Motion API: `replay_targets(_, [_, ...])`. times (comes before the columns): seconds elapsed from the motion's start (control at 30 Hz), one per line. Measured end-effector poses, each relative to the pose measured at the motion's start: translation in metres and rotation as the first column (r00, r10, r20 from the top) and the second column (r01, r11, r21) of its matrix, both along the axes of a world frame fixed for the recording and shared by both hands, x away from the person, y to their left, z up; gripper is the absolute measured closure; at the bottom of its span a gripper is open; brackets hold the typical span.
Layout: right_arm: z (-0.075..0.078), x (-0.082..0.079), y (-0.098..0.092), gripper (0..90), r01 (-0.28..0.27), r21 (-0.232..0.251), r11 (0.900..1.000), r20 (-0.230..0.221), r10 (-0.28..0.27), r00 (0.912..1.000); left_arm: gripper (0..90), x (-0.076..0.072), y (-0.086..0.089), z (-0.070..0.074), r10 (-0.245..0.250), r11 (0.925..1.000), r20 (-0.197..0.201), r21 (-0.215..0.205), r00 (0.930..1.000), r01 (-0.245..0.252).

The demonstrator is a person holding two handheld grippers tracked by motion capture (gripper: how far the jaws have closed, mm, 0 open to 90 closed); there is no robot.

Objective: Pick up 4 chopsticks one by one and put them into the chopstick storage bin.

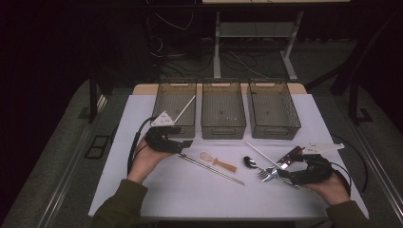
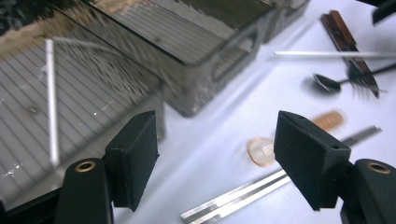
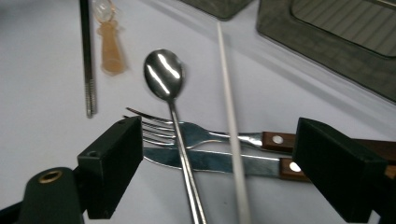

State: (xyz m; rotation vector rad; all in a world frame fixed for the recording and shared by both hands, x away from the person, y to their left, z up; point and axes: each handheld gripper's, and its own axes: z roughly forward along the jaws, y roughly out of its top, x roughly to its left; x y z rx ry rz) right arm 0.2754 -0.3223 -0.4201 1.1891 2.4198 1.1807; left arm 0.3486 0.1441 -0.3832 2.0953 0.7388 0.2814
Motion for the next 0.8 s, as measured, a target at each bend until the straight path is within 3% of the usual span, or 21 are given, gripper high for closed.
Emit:
replay_targets(0.17, [-0.001,0.002,-0.006,24.7,0.01,-0.017,1.0,-0.007,-0.01,0.9999,23.0,-0.015,0.003,-0.011,0.003,0.9998,0.011,-0.021,0.9999,-0.003])
replay_targets(0.43, [-0.002,0.004,-0.009,37.6,-0.001,-0.079,0.997,-0.023,-0.001,0.9997,14.2,-0.035,0.004,-0.027,-0.016,0.9998,0.014,-0.006,0.9998,0.017])
replay_targets(0.67, [-0.01,0.007,-0.01,53.4,-0.016,-0.154,0.988,-0.075,0.004,0.9972,11.4,-0.047,0.005,-0.039,-0.034,0.9994,-0.009,0.01,0.9994,0.034])
replay_targets(0.8, [-0.012,0.008,-0.01,60.7,-0.031,-0.171,0.985,-0.096,0.015,0.9953,10.3,-0.049,0.005,-0.04,-0.046,0.9989,-0.011,0.007,0.9989,0.047])
